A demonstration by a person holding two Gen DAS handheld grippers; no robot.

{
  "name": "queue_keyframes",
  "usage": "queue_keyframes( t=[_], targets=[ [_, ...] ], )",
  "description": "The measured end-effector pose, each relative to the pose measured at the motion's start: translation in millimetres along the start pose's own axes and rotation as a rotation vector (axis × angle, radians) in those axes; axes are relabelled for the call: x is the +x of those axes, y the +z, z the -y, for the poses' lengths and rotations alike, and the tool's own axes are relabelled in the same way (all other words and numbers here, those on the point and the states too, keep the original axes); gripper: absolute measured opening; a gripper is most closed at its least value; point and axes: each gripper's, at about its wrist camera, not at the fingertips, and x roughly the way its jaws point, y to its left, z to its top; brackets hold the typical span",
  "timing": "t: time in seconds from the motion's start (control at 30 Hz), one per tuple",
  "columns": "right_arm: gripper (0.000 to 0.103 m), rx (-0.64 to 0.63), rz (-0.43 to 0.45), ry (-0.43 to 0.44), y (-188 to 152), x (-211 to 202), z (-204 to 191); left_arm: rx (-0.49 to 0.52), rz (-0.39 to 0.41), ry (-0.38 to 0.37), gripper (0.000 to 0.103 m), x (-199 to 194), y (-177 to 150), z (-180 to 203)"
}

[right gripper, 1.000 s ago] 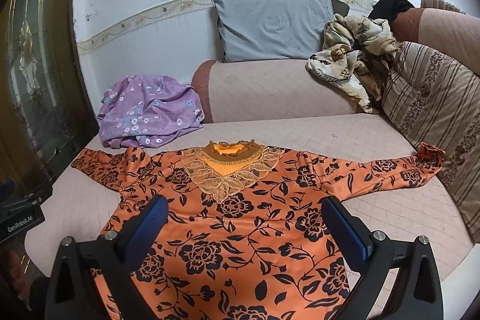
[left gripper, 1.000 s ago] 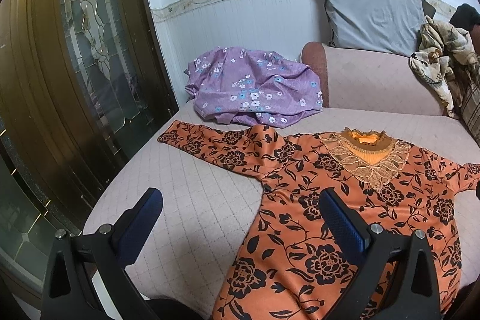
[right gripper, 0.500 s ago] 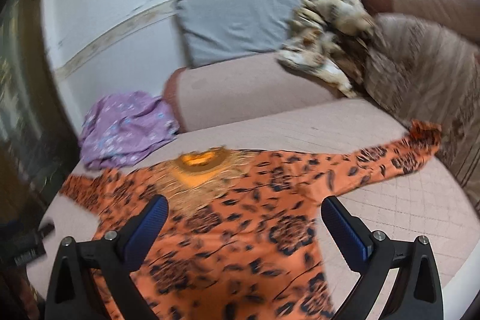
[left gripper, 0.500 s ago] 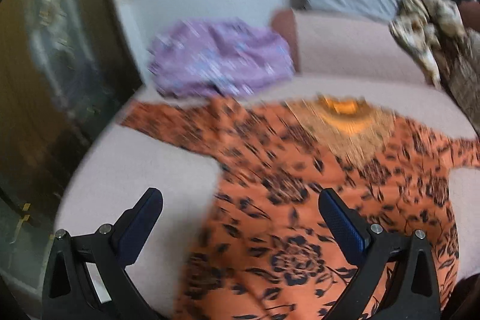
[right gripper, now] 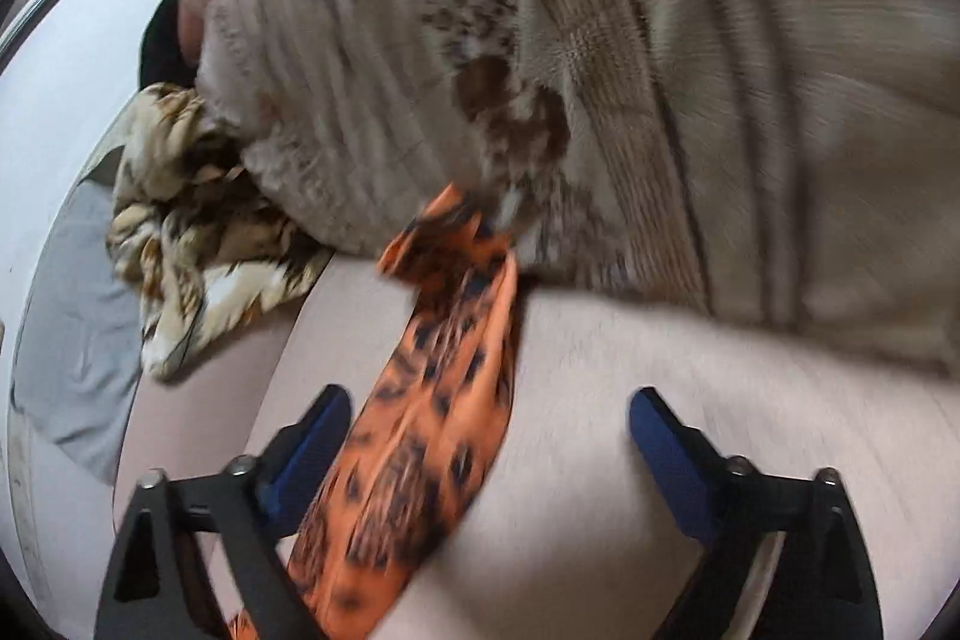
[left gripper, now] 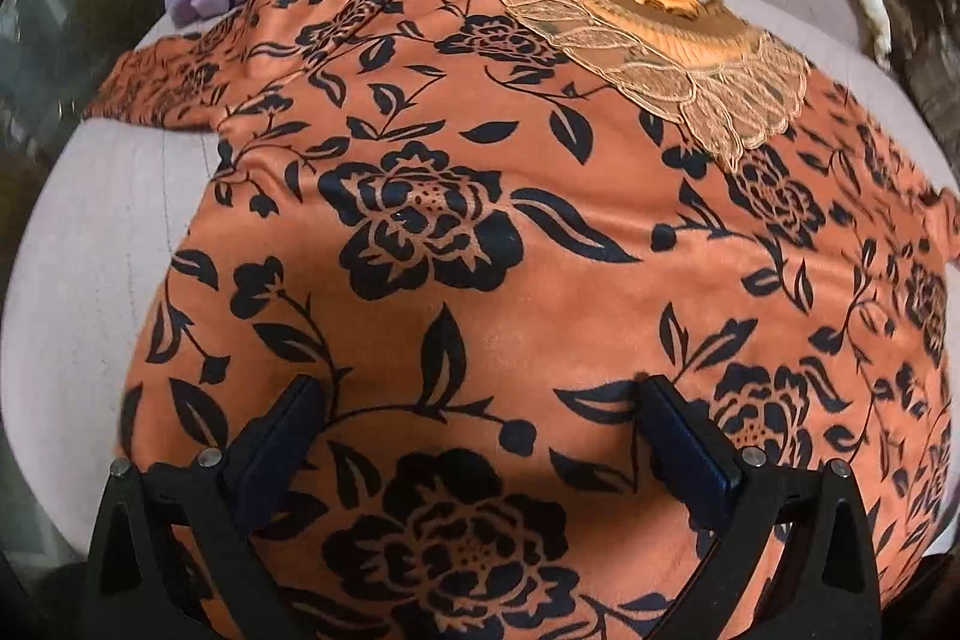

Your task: Fold small clothes

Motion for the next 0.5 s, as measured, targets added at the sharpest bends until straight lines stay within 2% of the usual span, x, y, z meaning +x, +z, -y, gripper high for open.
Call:
queue_keyframes(
  t=[0.07,0.13,0.2,0.27,0.3,0.33,0.43,0.5],
  targets=[
    [0.086,-0.024,-0.01,-0.01,13.3,24.5,-1.6,0.012,0.015,-0.002,0.103,-0.6,-3.0,1.4],
    [0.078,-0.017,-0.021,-0.027,23.6,48.8,0.4,0.015,0.011,-0.007,0.103,-0.8,-6.5,1.2],
    [0.075,-0.02,0.013,-0.029,26.1,59.6,0.7,0.007,-0.013,-0.012,0.103,-1.1,-6.2,2.5],
    [0.052,-0.03,0.013,-0.003,30.2,70.8,-2.7,0.015,-0.038,-0.007,0.103,1.3,-1.8,4.5],
    [0.019,-0.021,-0.013,0.018,30.8,78.0,-3.0,0.022,-0.057,-0.009,0.103,2.0,0.8,5.9],
    [0.01,-0.012,-0.052,0.033,30.0,85.3,-2.6,0.025,-0.063,-0.011,0.103,7.1,7.6,1.3],
    [0.004,-0.086,-0.049,0.062,20.2,79.7,-20.6,0.034,-0.046,-0.027,0.103,2.1,10.6,0.8],
    [0.004,-0.144,-0.038,0.153,13.5,58.7,-48.4,0.03,0.007,-0.041,0.103,-10.4,10.0,-3.1]
  ],
)
